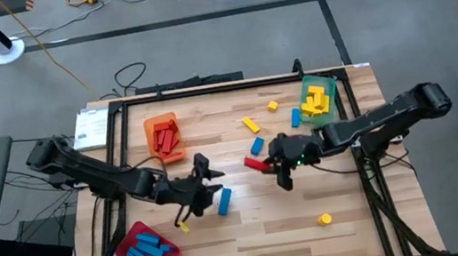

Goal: Sort blocks
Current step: Put the red wooden block into the orange bin

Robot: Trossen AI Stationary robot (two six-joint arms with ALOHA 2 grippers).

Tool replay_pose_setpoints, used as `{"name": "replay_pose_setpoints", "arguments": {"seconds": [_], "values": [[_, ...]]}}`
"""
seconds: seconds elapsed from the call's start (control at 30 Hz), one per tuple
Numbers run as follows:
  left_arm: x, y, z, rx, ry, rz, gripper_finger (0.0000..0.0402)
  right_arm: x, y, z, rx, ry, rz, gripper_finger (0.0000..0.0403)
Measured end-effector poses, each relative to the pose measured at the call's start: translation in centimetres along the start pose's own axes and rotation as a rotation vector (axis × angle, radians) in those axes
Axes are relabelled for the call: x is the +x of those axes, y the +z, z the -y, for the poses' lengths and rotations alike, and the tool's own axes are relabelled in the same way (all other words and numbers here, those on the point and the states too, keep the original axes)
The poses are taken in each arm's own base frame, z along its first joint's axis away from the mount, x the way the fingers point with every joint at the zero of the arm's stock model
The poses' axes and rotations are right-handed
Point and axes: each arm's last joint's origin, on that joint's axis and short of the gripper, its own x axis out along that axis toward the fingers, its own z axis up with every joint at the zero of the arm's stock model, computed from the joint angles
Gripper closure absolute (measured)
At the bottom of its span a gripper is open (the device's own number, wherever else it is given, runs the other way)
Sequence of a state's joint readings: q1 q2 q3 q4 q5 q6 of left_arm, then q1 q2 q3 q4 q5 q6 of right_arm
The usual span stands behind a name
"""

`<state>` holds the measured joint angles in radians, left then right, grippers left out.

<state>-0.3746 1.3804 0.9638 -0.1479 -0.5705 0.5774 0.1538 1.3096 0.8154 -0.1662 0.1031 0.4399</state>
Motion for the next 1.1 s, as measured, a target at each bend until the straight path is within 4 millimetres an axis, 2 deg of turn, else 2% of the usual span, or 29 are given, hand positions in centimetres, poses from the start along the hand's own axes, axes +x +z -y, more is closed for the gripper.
{"name": "replay_pose_setpoints", "arguments": {"seconds": [0.23, 0.4, 0.53, 0.7, 0.93, 1.1], "values": [[-3.1, -1.1, -2.0, -0.007, -0.054, -0.004, 0.0221, 1.0, -1.2, -2.4, -0.054, 0.075, -0.017, 0.0280], [-5.1, -1.3, -2.0, -0.038, -0.158, 0.053, 0.0221, 0.8, -1.4, -3.9, -0.078, 0.137, 0.015, 0.0280], [-5.9, -0.6, -1.5, -0.030, -0.191, 0.119, 0.0221, 0.5, -1.4, -4.9, -0.106, 0.196, 0.060, 0.0280], [-5.4, 0.5, -0.7, 0.030, -0.180, 0.181, 0.0221, 0.3, -1.2, -5.6, -0.130, 0.244, 0.097, 0.0280], [-4.6, 0.5, 0.1, 0.071, -0.202, 0.151, 0.0221, 0.1, -0.9, -6.4, -0.135, 0.291, 0.157, 0.0280], [-4.7, 1.3, -0.2, 0.058, -0.177, 0.240, 0.0221, 1.8, -1.2, -7.0, -0.160, 0.353, 0.177, 0.0280]]}}
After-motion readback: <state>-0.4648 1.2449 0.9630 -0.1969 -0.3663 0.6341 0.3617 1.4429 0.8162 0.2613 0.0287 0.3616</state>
